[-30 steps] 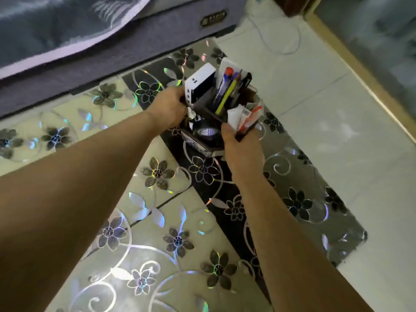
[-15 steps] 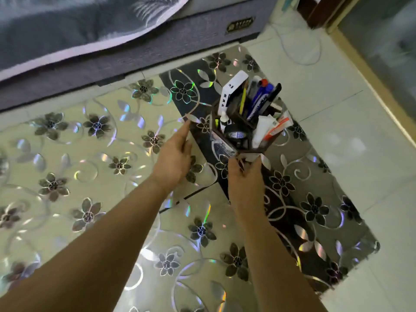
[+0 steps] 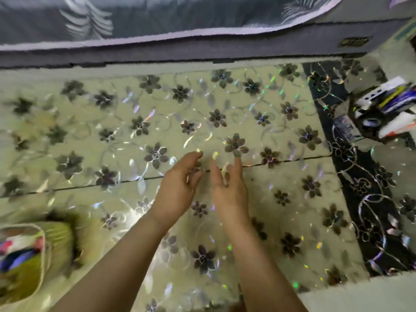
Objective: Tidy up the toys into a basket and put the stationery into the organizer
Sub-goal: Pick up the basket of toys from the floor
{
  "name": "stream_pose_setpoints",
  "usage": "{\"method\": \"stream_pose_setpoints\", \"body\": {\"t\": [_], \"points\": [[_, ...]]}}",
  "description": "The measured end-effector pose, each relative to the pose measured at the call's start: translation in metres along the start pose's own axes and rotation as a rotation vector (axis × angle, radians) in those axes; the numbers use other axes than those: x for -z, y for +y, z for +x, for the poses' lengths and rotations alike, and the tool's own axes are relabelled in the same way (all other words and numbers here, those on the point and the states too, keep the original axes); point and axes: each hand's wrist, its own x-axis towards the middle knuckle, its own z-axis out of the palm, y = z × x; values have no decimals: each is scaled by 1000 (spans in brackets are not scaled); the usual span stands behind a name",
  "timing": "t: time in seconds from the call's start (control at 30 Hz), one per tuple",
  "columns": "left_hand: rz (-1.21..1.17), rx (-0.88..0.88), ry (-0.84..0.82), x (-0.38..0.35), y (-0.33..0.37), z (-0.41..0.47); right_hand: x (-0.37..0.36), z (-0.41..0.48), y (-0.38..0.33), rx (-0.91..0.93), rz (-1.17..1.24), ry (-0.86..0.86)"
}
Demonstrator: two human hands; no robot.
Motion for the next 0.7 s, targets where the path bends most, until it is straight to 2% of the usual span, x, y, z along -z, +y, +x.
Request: {"method": "stream_pose_setpoints", "body": {"t": [0.13,0.3,0.4,0.47,0.57,0.7], "points": [[100,-45,64,79,-36,-60,-79,-61,-11,50,-44,-129],[161,61,261,178,-96,-143,-184,-140,-13,71,-113,-290],[220,217,394,230,-142,-190,-239,-174,-11,83,-216,-393],[290,337,421,248,-172,-207,-255,-182,-7,90,-274,-430],[396,523,374,275,-228,-235,-287,-196,-1,121,-379,-444],[253,726,326,278,-257,-244,-313,-199,15,108,-450,-445]]}}
